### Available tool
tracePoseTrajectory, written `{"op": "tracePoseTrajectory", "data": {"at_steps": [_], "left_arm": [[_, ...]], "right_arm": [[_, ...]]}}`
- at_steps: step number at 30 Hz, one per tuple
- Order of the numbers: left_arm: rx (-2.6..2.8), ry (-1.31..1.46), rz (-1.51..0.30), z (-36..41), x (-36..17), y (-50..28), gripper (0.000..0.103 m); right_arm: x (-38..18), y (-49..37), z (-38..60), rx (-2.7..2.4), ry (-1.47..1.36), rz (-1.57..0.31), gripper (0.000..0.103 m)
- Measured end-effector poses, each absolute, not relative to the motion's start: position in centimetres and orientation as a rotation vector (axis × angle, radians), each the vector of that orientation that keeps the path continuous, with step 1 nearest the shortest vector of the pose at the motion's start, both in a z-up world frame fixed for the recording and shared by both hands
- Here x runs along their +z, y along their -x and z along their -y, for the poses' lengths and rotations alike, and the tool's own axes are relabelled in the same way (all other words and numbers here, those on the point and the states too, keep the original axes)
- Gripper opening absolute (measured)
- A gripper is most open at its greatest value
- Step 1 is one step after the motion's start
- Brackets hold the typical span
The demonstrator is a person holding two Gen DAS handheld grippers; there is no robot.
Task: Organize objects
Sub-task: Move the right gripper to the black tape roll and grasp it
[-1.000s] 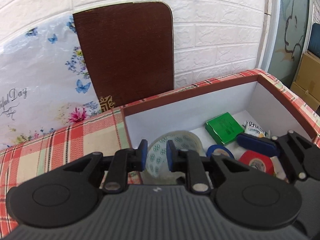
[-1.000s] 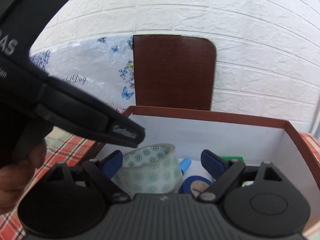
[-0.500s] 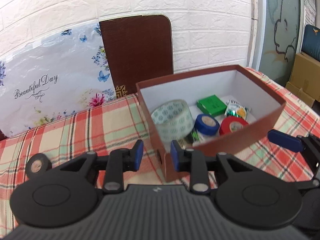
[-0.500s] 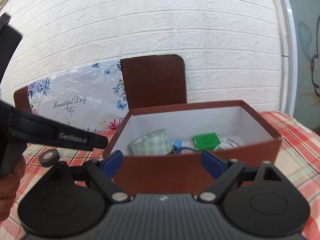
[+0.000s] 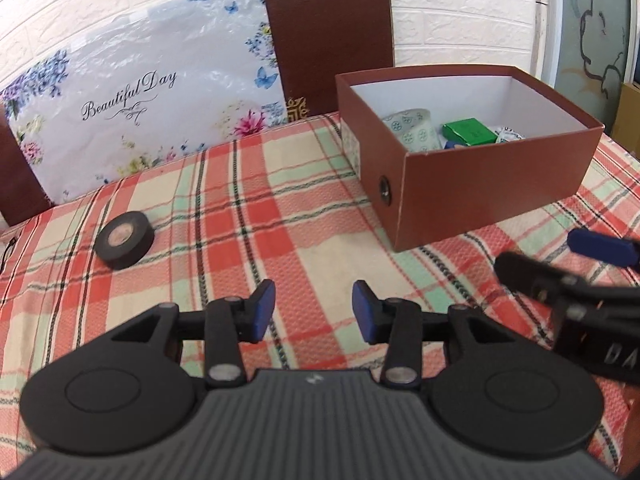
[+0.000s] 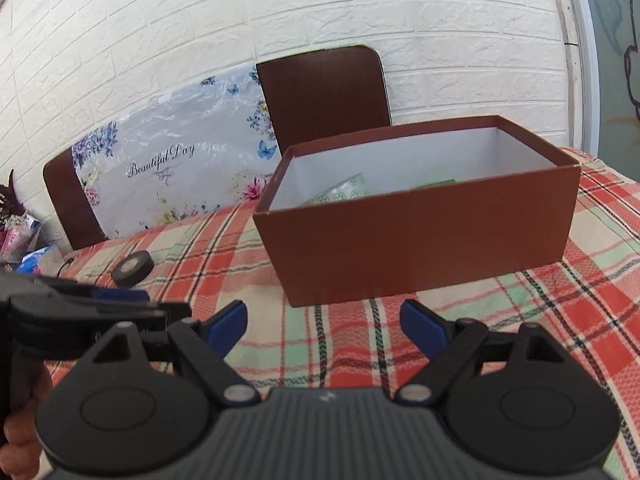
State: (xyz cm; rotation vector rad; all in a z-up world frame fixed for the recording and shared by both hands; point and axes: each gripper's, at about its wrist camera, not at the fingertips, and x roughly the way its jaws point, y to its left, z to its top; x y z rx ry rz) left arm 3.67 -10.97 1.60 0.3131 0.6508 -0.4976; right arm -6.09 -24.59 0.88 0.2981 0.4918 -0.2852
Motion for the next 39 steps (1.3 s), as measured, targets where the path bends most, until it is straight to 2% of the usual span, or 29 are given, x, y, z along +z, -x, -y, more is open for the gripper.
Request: {"op": "tracePoseTrajectory", "data": {"at_steps": [8, 10, 15, 19, 24, 39], "left_arm": [[-0.505, -0.286, -0.646, 10.1, 1.6, -3.5, 0.050], [-0.506, -0.284, -0.642, 10.0, 1.6, -3.3, 0.055], [-0.506, -0.284, -0.638, 9.9, 1.7, -3.1, 0.059], [-0.500, -0.280, -0.632, 9.8, 1.7, -3.0, 0.068], [-0.508, -0.280, -0.637, 9.8, 1.7, -2.7, 0.074], [-0.508, -0.267, -0.645, 9.2, 1.4, -3.0, 0.075]], "right_arm": [[2.5, 7.2, 24.3, -0.321, -0.309, -0.417, 0.087], [2.8, 7.3, 24.3, -0.327, -0.306, -0.408, 0.087], [2.8, 7.3, 24.2, -0.329, -0.305, -0.403, 0.087], [2.7, 7.2, 24.2, -0.332, -0.308, -0.402, 0.087], [2.6, 7.6, 24.8, -0.379, -0.336, -0.380, 0.089], [2.3, 7.6, 24.9, -0.403, -0.351, -0.364, 0.089]]}}
